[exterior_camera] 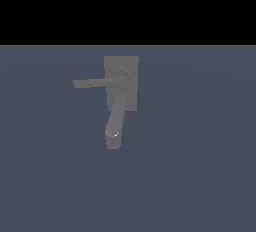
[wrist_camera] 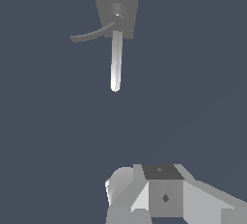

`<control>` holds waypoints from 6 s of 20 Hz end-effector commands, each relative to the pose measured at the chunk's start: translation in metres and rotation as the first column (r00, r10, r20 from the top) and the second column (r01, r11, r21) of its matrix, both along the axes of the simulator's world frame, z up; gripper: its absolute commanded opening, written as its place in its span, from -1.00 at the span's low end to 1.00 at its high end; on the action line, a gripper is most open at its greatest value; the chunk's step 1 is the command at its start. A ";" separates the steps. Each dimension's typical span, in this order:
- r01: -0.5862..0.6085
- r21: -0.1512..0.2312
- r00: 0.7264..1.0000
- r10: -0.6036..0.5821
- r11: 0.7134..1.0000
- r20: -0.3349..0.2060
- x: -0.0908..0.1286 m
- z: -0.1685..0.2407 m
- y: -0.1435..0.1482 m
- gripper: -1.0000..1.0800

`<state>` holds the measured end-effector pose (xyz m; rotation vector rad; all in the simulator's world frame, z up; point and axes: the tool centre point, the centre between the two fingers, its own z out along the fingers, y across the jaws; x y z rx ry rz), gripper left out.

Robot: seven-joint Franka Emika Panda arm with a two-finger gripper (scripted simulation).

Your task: Turn on the faucet by rotating a designated handle.

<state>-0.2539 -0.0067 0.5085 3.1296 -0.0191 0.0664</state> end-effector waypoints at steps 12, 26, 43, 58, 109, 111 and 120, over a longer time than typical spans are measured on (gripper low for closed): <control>-0.033 -0.023 0.999 0.034 0.999 0.027 0.006 0.014 0.016 -1.00; -0.027 -0.078 1.000 0.027 0.997 -0.006 0.030 -0.006 0.003 -1.00; 0.053 -0.353 0.989 0.000 0.934 0.151 0.037 0.035 -0.010 -1.00; 0.249 -0.775 0.913 0.127 0.580 0.389 0.049 0.127 0.011 -1.00; 0.087 -0.379 0.507 0.369 -0.921 -0.779 0.279 -0.149 0.272 -1.00; 0.065 -0.336 0.457 0.327 -0.940 -0.827 0.285 -0.180 0.265 -1.00; -0.002 -0.197 0.267 0.189 -0.980 -0.945 0.295 -0.286 0.233 -1.00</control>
